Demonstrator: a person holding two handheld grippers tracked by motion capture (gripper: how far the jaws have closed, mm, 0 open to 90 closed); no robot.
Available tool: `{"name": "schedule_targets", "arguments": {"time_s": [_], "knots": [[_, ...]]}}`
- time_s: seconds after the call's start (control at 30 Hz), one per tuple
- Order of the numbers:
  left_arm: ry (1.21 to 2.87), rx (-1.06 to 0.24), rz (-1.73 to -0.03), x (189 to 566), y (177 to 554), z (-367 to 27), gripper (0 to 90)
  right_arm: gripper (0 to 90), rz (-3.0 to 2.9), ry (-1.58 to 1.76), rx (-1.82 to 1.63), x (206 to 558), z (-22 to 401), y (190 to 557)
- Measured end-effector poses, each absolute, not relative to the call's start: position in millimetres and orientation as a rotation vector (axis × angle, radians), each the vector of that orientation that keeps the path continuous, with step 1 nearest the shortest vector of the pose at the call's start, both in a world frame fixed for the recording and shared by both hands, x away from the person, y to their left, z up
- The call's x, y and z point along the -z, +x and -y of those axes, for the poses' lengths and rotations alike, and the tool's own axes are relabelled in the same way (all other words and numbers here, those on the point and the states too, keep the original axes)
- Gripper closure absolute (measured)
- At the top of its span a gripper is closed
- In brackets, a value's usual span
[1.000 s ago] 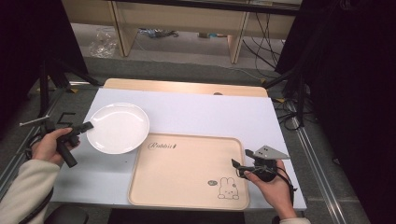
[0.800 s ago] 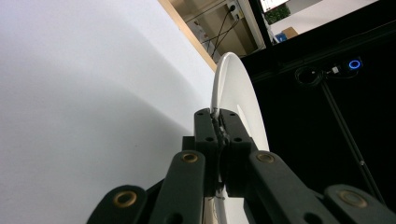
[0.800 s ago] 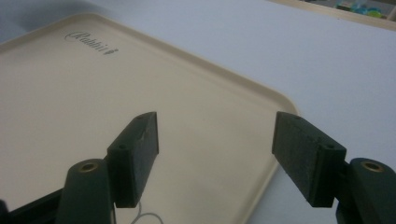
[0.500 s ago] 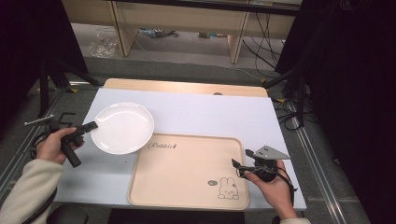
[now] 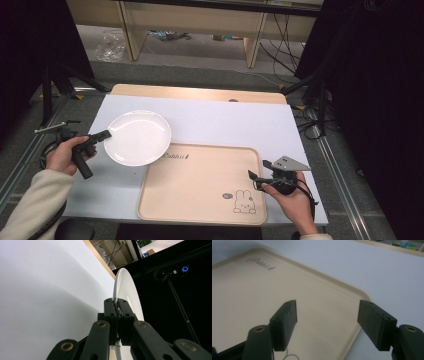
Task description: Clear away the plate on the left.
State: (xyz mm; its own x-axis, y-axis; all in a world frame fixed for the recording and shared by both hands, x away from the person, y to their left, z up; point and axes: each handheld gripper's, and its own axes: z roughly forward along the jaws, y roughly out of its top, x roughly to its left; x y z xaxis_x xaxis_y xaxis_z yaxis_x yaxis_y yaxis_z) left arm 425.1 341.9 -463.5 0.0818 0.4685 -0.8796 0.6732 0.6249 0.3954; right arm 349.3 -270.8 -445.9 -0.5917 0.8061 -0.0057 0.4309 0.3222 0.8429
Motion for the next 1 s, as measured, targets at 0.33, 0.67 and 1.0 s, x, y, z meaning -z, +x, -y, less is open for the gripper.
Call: {"name": "schedule_targets", "arguments": {"time_s": [0.33,0.67,1.0], "knots": [[0.978,0.220,-1.536,462.2,426.5,-331.0,86.8,32.7,-2.164,1.096,-1.182,445.9,270.9,349.3],[0.989,0.234,-1.514,460.6,426.5,-322.0,86.8,32.7,-2.163,1.094,-1.189,446.1,270.8,349.5],[1.003,0.245,-1.510,458.9,425.5,-313.1,86.8,32.6,-2.166,1.096,-1.191,446.2,270.8,349.5]]}}
